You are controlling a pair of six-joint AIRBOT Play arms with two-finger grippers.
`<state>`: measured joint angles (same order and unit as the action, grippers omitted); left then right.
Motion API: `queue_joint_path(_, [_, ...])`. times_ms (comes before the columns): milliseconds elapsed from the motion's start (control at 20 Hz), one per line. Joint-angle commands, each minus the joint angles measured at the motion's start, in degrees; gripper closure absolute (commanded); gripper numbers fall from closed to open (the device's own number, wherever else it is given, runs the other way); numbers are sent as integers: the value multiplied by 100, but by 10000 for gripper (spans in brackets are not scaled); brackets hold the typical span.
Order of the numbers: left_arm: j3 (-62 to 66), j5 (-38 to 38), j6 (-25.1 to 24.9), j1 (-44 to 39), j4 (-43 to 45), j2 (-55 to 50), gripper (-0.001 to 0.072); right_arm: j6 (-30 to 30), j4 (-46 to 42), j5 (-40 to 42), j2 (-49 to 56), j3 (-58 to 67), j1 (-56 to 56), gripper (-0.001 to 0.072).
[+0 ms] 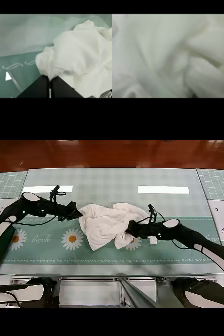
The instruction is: Fold the shirts.
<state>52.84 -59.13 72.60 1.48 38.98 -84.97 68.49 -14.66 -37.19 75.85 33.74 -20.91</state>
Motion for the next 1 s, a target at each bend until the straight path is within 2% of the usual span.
queue_joint_path(0, [85, 15, -26, 72, 0, 83, 688, -37, -551, -636, -35, 734, 162, 684])
queue_joint_path(300, [1491, 22, -39, 577, -566, 1047, 688, 1355, -3042, -2269, -903, 3523, 1377, 684])
queue_joint_path(600, [3882, 63, 9, 935, -708, 2280, 688, 1832, -4463, -3692, -1156, 7344, 1687, 684])
queue_joint_path(700, [4522, 63, 7, 1134, -706, 2708, 688, 1880, -4638, -4144, -1169, 8448, 1685, 684])
queue_joint_path(800, [4852, 61, 11, 1419, -706, 3204, 688, 1878, -4739, -4341, -1464, 8800, 1685, 684])
queue_joint_path(950, [4872, -142, 20, 1853, -529, 3993, 688, 1878, -5021, -4787, -2142, 8546, 1685, 684])
